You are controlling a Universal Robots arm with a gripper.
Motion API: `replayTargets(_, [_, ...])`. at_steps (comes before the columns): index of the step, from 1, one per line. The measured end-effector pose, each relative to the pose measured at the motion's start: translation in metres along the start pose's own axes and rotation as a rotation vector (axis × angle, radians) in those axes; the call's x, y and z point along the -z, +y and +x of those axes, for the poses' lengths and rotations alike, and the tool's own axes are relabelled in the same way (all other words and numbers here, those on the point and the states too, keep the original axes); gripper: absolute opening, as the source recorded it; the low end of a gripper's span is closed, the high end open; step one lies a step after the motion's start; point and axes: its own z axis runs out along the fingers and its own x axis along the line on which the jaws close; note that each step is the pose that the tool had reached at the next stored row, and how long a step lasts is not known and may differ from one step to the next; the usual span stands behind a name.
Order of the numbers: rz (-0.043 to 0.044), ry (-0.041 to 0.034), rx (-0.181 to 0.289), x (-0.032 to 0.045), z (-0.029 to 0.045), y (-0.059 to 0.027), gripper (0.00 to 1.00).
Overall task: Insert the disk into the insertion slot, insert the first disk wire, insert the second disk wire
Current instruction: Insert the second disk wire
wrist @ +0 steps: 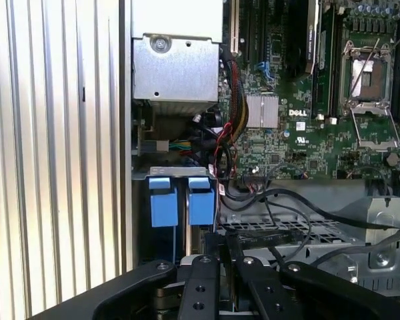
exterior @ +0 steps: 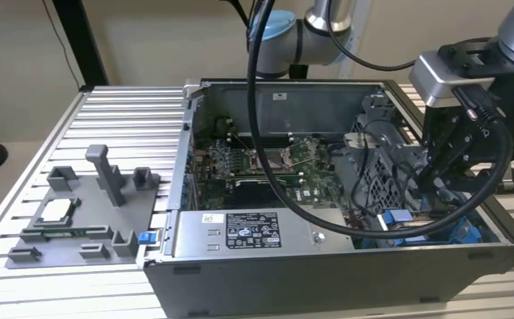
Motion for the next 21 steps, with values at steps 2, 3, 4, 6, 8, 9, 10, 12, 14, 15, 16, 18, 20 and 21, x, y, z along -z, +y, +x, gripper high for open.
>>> replayTargets(2, [0.0001,0.0067,0.000,-0.0007,0.0001,0.0000,0.00])
replayTargets(3, [0.0003,0.0131,0.000,-0.0013,0.0002,0.0001,0.00])
replayTargets(4, [0.0003,0.0201,0.000,-0.0019,0.0003,0.0001,0.00])
replayTargets(6, [0.0005,0.0327,0.001,-0.0037,0.0006,0.0001,0.00])
replayTargets(8, [0.0007,0.0399,0.001,-0.0060,0.0009,0.0001,0.00])
replayTargets(9, [0.0008,0.0431,0.001,-0.0074,0.0011,0.0001,0.00])
replayTargets(10, [0.0010,0.0465,0.001,-0.0087,0.0013,0.0002,0.00])
replayTargets(12, [0.0016,0.0548,0.001,-0.0111,0.0016,0.0002,0.00])
replayTargets(14, [0.0039,0.0640,0.001,-0.0129,0.0018,0.0003,0.00])
replayTargets(15, [0.0077,0.0662,0.002,-0.0139,0.0019,0.0004,0.00])
replayTargets(16, [0.0124,0.0680,0.002,-0.0147,0.0018,0.0003,0.00])
replayTargets(18, [0.0211,0.0699,0.003,-0.0166,0.0015,0.0003,0.00])
replayTargets(20, [0.0316,0.0702,0.005,-0.0181,0.0013,0.0002,0.00])
replayTargets(21, [0.0371,0.0703,0.005,-0.0186,0.0013,0.0001,0.00])
